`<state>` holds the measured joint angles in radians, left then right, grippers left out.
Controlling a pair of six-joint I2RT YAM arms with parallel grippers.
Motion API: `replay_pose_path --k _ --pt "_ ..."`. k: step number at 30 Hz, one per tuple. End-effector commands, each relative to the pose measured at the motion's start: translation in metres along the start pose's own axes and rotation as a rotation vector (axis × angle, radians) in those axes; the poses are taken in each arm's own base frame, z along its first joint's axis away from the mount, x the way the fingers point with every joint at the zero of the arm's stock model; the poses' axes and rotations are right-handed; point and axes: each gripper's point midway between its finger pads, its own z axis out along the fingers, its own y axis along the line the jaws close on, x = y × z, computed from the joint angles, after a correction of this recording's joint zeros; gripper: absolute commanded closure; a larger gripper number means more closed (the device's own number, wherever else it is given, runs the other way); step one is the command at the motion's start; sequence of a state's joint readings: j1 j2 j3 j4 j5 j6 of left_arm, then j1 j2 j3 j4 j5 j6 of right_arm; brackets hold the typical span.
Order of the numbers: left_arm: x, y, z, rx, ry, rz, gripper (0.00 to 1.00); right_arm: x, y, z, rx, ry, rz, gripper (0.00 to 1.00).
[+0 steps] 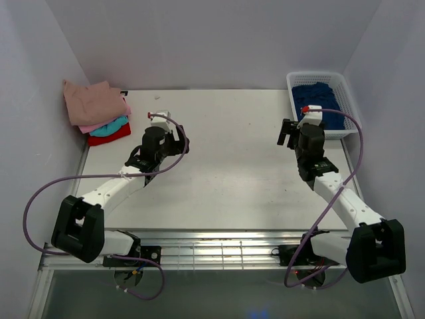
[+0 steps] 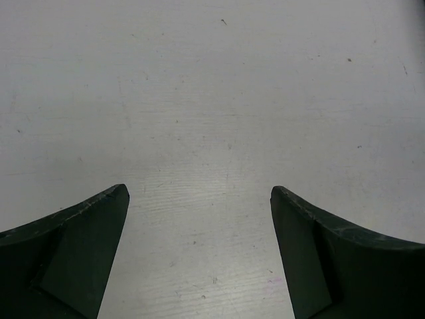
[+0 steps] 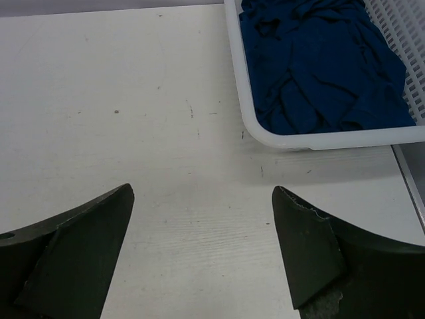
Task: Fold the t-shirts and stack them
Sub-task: Grab the tshirt from the pile
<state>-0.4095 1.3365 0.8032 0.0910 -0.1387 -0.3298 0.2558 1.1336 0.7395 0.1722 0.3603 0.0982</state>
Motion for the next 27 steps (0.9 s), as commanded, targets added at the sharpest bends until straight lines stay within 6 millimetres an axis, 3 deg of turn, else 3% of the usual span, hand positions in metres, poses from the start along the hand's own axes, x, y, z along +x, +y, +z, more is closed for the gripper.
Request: replay_pose_path --k 1,4,5,7,8,10,11,12,13,14,15,16,17,18,19,20,22,23,27 --pt "-0.016 -0.007 -0.01 0.03 -0.059 -0.005 0.02 -0.027 -0.01 0.011 0.066 -0.085 0.007 0.1" --pt "-0.015 -0.009 -0.011 0.044 -0.052 -0.005 0.02 -0.035 -0.034 0.037 0.147 -0.101 0.0 0.1" --pt "-0.014 -0.009 -0.012 0.044 -0.047 -0.006 0.02 -0.045 -0.039 0.061 0.16 -0.081 0.007 0.1" --pt "-0.014 -0.011 -0.014 0.056 -0.047 -0.014 0.02 -0.039 -0.066 0.087 0.213 0.002 0.024 0.1" --pt "-0.013 -0.011 -0.015 0.058 -0.05 -0.016 0.02 -0.047 -0.081 0.112 0.26 0.015 0.029 0.1" --pt "-0.014 -0.01 -0.019 0.063 -0.063 -0.019 0.02 -0.047 -0.09 0.133 0.279 0.044 0.017 0.1" --pt "-0.014 -0.01 -0.021 0.064 -0.066 -0.017 0.02 -0.029 -0.092 0.153 0.281 0.094 0.007 0.1" --pt "-0.014 -0.009 -0.022 0.062 -0.07 -0.014 0.02 -0.053 -0.109 0.163 0.319 0.055 0.02 0.1" --pt "-0.015 -0.008 -0.024 0.055 -0.074 -0.009 0.02 -0.047 -0.115 0.171 0.335 0.09 0.003 0.1" --pt "-0.015 -0.007 -0.025 0.053 -0.073 -0.005 0.02 -0.026 -0.127 0.187 0.37 0.145 -0.005 0.1" --pt "-0.015 -0.006 -0.025 0.049 -0.072 -0.005 0.02 -0.041 -0.133 0.194 0.38 0.144 -0.004 0.09" --pt "-0.013 -0.005 -0.025 0.042 -0.069 -0.003 0.02 -0.036 -0.139 0.201 0.392 0.172 -0.008 0.09" --pt "-0.013 -0.004 -0.024 0.038 -0.067 -0.004 0.02 -0.013 -0.148 0.215 0.401 0.227 -0.007 0.09" --pt "-0.013 -0.004 -0.025 0.038 -0.067 -0.003 0.02 -0.009 -0.151 0.222 0.393 0.246 -0.006 0.08" --pt "-0.012 -0.004 -0.024 0.035 -0.063 -0.002 0.02 -0.018 -0.154 0.227 0.386 0.25 -0.004 0.07" --pt "-0.012 -0.003 -0.023 0.029 -0.061 -0.004 0.02 0.005 -0.16 0.238 0.39 0.306 -0.009 0.06" --pt "-0.011 -0.003 -0.022 0.027 -0.058 -0.004 0.02 0.003 -0.165 0.246 0.396 0.324 -0.012 0.05" --pt "-0.012 -0.003 -0.022 0.026 -0.056 -0.004 0.02 0.022 -0.165 0.249 0.386 0.372 -0.017 0.05" --pt "-0.012 -0.003 -0.021 0.027 -0.053 -0.005 0.02 0.043 -0.166 0.25 0.364 0.417 0.013 0.05"
